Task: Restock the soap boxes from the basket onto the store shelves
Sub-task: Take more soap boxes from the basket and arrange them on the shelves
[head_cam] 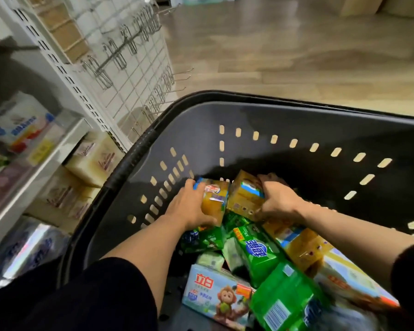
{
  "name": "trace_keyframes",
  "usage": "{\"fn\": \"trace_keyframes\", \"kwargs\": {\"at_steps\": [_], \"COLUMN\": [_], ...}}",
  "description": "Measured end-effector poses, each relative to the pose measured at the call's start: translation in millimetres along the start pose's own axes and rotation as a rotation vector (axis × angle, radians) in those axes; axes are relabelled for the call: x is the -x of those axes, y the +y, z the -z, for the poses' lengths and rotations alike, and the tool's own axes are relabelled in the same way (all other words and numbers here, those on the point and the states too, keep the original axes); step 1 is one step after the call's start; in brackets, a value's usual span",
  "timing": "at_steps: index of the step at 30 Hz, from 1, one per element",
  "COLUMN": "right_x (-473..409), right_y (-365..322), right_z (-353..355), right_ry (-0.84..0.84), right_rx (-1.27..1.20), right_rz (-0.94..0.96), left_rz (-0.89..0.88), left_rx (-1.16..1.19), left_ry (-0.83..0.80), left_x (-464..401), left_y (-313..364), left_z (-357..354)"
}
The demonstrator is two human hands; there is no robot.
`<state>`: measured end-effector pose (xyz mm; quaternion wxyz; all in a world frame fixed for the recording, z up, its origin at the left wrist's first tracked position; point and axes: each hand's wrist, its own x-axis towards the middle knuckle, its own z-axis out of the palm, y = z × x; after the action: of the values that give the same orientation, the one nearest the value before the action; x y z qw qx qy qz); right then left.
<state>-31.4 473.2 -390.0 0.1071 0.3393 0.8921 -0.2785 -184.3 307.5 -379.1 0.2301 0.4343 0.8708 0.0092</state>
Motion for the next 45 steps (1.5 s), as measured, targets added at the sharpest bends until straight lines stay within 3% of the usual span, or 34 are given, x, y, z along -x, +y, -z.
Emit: {"fn": "trace_keyframes", "kwargs": {"at_steps": [3,7,12,17,21,29,35,42,45], "right_x": [-4.5,-4.6,-5.5,-13.4,-1.6,44.6,74.5,127.6,145.0], "right_y": [0.1,-2.7,-8.6,-19.7,-27.7,-54.7,-85.2,-170.5,-221.4], "right_z": [0.7,-7.8,-13.8,-11.4,-4.2,31.9,78.8,122.9,114.7], "right_ry": [-0.033,-0.052,0.183,0.14,0.262,0.642,0.842,0.716,0.615], "right_rx": [-0.021,-0.068,-0.237,-0.367,-0.504,-0.546,-0.636,-0.876,-0.881], "right_rz": [-0.065,-0.09,-0.259,-0.435,-0.443,0.066,0.455,0.851,1.037], "left_rz": [0.191,0.308,0.352,0.319,0.276,0.012,-0.042,-0.108,-0.077], "left_rx": [0.166,0.098,0.108,0.085,0.008,-0.143,0.049,0.147,0.07], "left_ry": [0.039,0.149,0.258,0.316,0.303,0.471,0.696,1.191,1.278], "left_x": [0.7,3.0,3.1,9.4,20.4,86.9,154.0,244.9,295.2], "left_y": [12.1,23.3,28.7,31.3,30.3,23.3,16.8,-19.2,-51.1], "left_z": [-5.7,-13.9,-7.9,5.6,28.8,103.8,130.7,144.2,139.3]}}
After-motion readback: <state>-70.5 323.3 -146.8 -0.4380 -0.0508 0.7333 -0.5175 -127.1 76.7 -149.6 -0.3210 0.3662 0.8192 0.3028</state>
